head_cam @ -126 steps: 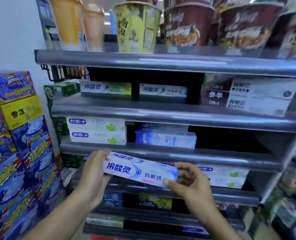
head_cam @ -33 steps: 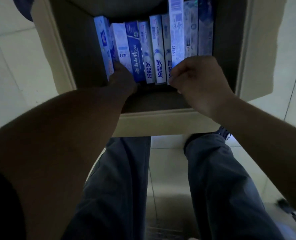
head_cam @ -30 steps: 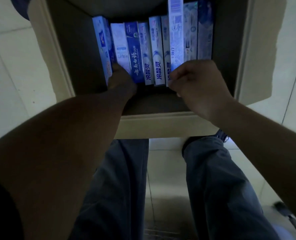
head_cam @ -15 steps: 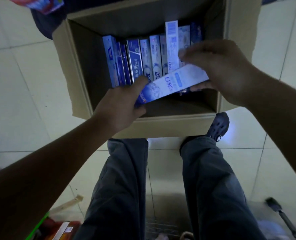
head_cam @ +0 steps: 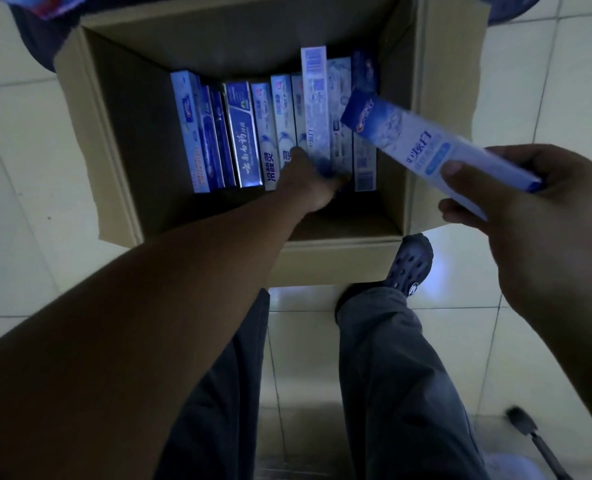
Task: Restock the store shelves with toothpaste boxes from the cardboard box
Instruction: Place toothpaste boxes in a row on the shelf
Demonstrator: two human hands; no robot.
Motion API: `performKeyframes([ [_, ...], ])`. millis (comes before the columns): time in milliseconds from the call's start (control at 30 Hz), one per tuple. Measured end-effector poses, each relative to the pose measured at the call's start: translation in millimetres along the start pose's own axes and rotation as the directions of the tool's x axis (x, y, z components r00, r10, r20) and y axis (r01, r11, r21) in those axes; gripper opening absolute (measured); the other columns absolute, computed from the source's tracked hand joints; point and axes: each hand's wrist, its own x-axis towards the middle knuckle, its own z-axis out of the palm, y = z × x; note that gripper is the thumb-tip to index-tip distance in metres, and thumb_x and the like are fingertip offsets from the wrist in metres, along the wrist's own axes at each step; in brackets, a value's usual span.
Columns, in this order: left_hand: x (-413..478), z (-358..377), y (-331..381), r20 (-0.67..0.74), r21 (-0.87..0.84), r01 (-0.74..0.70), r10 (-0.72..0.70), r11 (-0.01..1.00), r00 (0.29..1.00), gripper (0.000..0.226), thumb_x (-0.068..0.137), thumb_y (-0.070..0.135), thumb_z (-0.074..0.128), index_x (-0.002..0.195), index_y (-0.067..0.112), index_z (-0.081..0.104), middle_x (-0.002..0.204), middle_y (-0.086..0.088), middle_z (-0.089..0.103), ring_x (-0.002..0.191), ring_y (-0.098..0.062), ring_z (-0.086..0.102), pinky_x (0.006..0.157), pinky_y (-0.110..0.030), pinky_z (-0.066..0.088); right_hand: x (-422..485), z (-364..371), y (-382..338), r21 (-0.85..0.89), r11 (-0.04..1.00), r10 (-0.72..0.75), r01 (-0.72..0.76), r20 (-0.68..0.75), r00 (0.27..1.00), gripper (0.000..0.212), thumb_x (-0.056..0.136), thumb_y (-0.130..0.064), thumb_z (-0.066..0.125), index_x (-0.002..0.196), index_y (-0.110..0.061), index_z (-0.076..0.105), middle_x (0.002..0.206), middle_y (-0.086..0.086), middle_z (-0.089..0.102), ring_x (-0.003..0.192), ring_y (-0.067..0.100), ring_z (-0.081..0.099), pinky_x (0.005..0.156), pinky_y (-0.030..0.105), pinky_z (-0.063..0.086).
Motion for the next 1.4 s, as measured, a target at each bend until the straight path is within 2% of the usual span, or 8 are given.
performKeyframes([
  [200, 11.8, -0.3, -14.7, -0.137, -0.016, -0.011, 0.008, 1.0, 0.991, 0.072, 0.083, 0.037, 0.081, 0.14, 0.012, 0.043, 0.131, -0.012, 0.061, 0.119, -0.031, 0.06, 0.09, -0.035, 0.053, -7.1, -5.4, 0.8, 0.003, 1.0, -0.008, 0.008, 0.03, 1.0, 0.016, 0.085, -0.018, 0.08, 0.084, -0.025, 0.066, 0.075, -0.008, 0.076, 0.071, 0.024, 0.076, 0.063, 0.025, 0.062],
  [300, -14.2, -33.6, -27.7, -0.232, -0.074, -0.034, 0.016, 0.997, 0.973, 0.046, 0.076, 0.036, 0.08, 0.11, 0.01, 0.064, 0.101, -0.01, 0.069, 0.099, -0.028, 0.069, 0.06, -0.027, 0.045, -12.1, -5.2, -5.7, 0.017, 1.0, -0.01, 0.01, 0.019, 1.0, 0.019, 0.084, -0.015, 0.082, 0.087, -0.022, 0.065, 0.08, 0.001, 0.075, 0.072, 0.026, 0.076, 0.065, 0.027, 0.062],
  [400, -63.1, -85.8, -39.8, -0.316, -0.085, -0.109, 0.077, 0.99, 0.946, 0.035, 0.062, 0.039, 0.07, 0.087, 0.014, 0.067, 0.087, -0.01, 0.072, 0.087, -0.029, 0.07, 0.069, -0.038, 0.054, -22.6, -3.9, -26.4, 0.08, 0.997, 0.0, -0.003, 0.044, 0.999, 0.021, 0.082, -0.005, 0.081, 0.092, -0.016, 0.065, 0.091, 0.011, 0.074, 0.074, 0.031, 0.076, 0.066, 0.028, 0.061],
  [600, -191.6, -194.6, -54.4, -0.438, -0.054, -0.261, 0.212, 0.964, 0.873, 0.042, 0.073, 0.045, 0.073, 0.112, 0.029, 0.069, 0.101, 0.006, 0.074, 0.095, -0.019, 0.069, 0.085, -0.033, 0.053, -67.1, -0.8, -118.3, 0.19, 0.982, -0.071, 0.016, 0.286, 0.956, 0.023, 0.083, 0.007, 0.072, 0.093, -0.014, 0.072, 0.088, 0.009, 0.078, 0.08, 0.033, 0.076, 0.067, 0.03, 0.06],
  [867, -384.9, -324.0, -1.6, -0.661, -0.195, -0.644, 0.386, 0.74, 0.643, 0.039, 0.085, 0.007, 0.081, 0.106, 0.036, 0.066, 0.097, 0.018, 0.07, 0.086, -0.001, 0.064, 0.079, -0.015, 0.049, -170.8, -11.9, -308.8, 0.327, 0.942, -0.223, 0.079, 0.43, 0.875, 0.041, 0.067, -0.012, 0.075, 0.105, 0.002, 0.069, 0.088, 0.019, 0.075, 0.062, 0.029, 0.069, 0.055, 0.027, 0.054],
  [1033, -490.9, -395.5, 44.6, -0.852, -0.151, -0.775, 0.316, 0.614, 0.417, 0.028, 0.091, 0.014, 0.063, 0.119, 0.012, 0.061, 0.106, 0.012, 0.064, 0.094, 0.009, 0.06, 0.085, -0.007, 0.043, -245.5, -30.9, -410.7, 0.341, 0.926, -0.318, 0.162, 0.474, 0.821, 0.047, 0.063, -0.019, 0.08, 0.105, 0.0, 0.07, 0.088, 0.023, 0.072, 0.061, 0.029, 0.066, 0.052, 0.029, 0.052],
  [1200, -573.9, -457.7, 86.8, -0.953, -0.109, -0.888, 0.208, 0.446, 0.221, 0.037, 0.078, 0.0, 0.052, 0.11, 0.015, 0.061, 0.098, 0.027, 0.065, 0.089, 0.014, 0.058, 0.079, -0.004, 0.043, -310.3, -52.9, -489.6, 0.363, 0.893, -0.42, 0.265, 0.465, 0.78, 0.056, 0.054, -0.031, 0.092, 0.101, -0.007, 0.074, 0.09, 0.02, 0.075, 0.061, 0.031, 0.07, 0.049, 0.029, 0.053],
  [1400, -651.8, -521.9, 120.2, -0.954, -0.055, -0.957, 0.267, 0.284, 0.134, 0.036, 0.071, 0.007, 0.055, 0.102, 0.024, 0.059, 0.088, 0.0, 0.052, 0.071, -0.011, 0.05, 0.063, -0.022, 0.042, -361.7, -75.4, -561.3, 0.375, 0.813, -0.575, 0.445, 0.402, 0.713, 0.042, 0.056, -0.029, 0.088, 0.092, -0.011, 0.075, 0.098, 0.024, 0.073, 0.071, 0.039, 0.07, 0.056, 0.038, 0.057],
])
